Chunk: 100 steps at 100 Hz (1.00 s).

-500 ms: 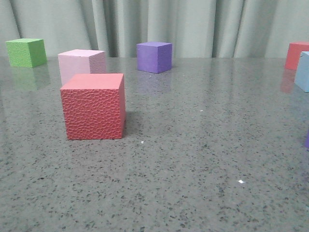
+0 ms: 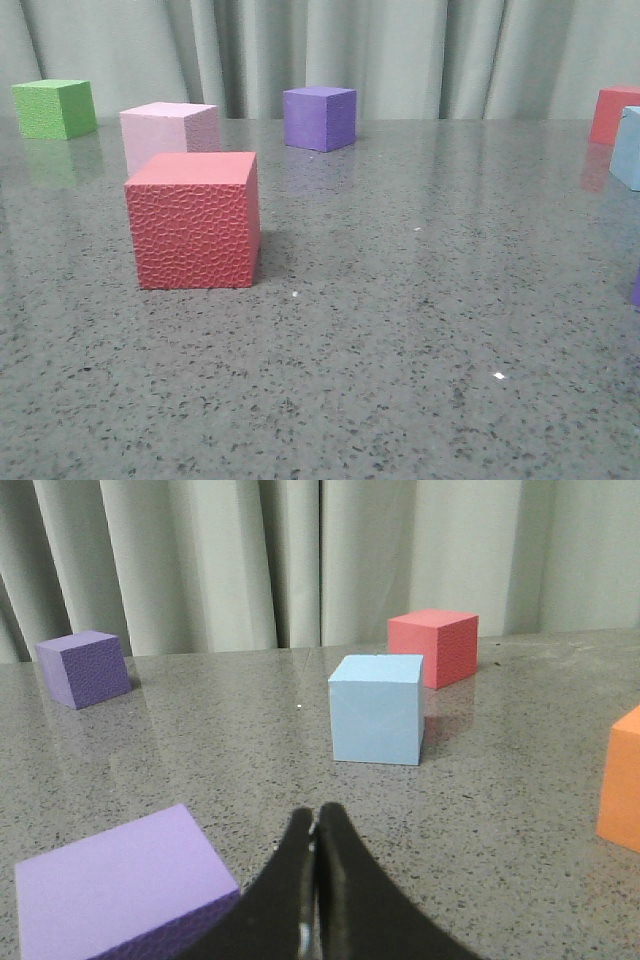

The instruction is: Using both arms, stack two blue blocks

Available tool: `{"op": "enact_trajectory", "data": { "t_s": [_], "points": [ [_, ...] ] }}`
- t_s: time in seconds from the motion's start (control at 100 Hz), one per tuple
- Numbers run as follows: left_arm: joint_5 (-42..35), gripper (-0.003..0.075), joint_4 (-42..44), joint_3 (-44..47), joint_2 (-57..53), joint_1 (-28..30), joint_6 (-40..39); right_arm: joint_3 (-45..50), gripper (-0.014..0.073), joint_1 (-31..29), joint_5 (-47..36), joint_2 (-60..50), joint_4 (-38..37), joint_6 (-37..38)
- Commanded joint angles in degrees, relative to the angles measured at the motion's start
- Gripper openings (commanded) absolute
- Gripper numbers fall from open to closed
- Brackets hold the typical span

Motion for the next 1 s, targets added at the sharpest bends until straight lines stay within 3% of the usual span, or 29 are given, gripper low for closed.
{"op": "enact_trajectory", "data": {
  "t_s": [0.0,0.26,0.59,0.74,0.99],
  "points": [
    [-4.57,-0.0019,0.15,2.38,-1.87,-0.23,-0.46,-0.99,-0.0122,-0.31,-5.03,-1.54,-0.66,-0.44],
    [-4.57,-0.0019,0.15,2.38,-1.87,-0.23,-0.46,-0.99,-0.0122,-0.31,-5.24,-1.54,-0.66,-0.44],
    [-6.36,-0.0019,-1.81,0.93,-1.87,-0.23,-0.46,-1.49,-0.0122,-0.31,-14.41,-1.54,-0.6,-0.22],
    [-0.78,-0.0019,-6.59,-3.98,-1.06,-0.23,-0.46,-6.23,-0.0122,-0.31,-6.44,-1.07,1.36,0.18],
    [14.34,-0.0019,-6.57,-17.52,7.86,-0.23,-0.46,-19.82,-0.0122,-0.31,9.73,6.82,3.37,0.18]
  ]
}}
